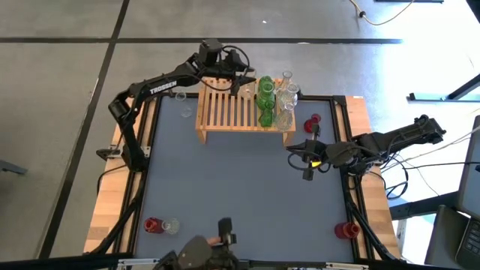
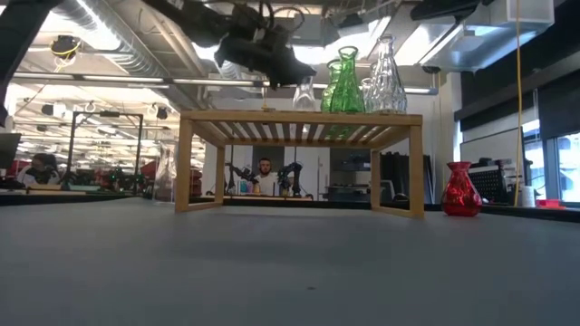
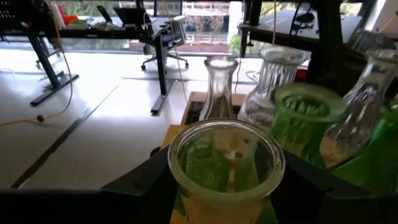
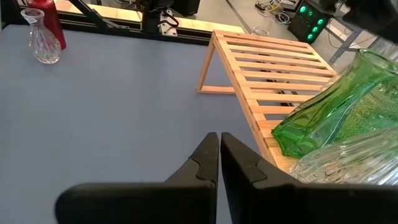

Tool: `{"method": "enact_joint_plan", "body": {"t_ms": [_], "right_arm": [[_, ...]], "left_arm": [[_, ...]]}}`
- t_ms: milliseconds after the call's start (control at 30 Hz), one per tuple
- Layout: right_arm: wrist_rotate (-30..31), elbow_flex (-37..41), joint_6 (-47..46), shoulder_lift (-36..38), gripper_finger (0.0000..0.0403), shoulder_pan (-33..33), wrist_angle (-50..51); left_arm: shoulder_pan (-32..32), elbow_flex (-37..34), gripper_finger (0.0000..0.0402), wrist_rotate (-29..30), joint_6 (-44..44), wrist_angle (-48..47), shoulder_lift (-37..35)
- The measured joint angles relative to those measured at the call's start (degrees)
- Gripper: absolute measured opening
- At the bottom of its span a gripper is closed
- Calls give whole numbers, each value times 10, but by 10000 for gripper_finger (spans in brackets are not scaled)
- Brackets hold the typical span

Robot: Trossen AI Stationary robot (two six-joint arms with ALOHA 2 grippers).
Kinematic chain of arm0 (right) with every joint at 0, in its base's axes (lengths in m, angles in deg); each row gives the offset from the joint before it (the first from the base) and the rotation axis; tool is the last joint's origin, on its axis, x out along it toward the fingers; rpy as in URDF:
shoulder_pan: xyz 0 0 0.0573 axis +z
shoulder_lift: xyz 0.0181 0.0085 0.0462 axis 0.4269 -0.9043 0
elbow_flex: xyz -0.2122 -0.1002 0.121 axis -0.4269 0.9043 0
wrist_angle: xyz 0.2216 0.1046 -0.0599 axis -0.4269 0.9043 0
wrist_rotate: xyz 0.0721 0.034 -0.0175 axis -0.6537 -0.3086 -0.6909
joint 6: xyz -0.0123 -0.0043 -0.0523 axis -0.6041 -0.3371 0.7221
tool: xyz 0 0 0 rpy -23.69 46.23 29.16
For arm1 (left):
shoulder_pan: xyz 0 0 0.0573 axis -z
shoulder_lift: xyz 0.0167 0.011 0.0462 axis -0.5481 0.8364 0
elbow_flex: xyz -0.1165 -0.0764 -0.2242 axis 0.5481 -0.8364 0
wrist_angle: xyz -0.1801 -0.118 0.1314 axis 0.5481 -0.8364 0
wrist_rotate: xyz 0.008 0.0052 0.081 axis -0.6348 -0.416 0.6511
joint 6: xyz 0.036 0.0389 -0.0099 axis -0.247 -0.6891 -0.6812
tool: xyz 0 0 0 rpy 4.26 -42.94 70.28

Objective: Sort vases onto shelf
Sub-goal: Put the transparent vase on the shelf

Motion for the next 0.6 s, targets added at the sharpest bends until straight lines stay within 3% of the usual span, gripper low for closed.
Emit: {"method": "enact_joint_plan", "body": {"t_ms": [333, 600], "right_arm": [[0, 0, 1, 0, 12, 0, 6], [0, 0, 1, 0, 12, 0, 13]], "left_arm": [[-1, 0, 206, 1, 14, 14, 12], [7, 0, 206, 56, 28, 13, 11]]}}
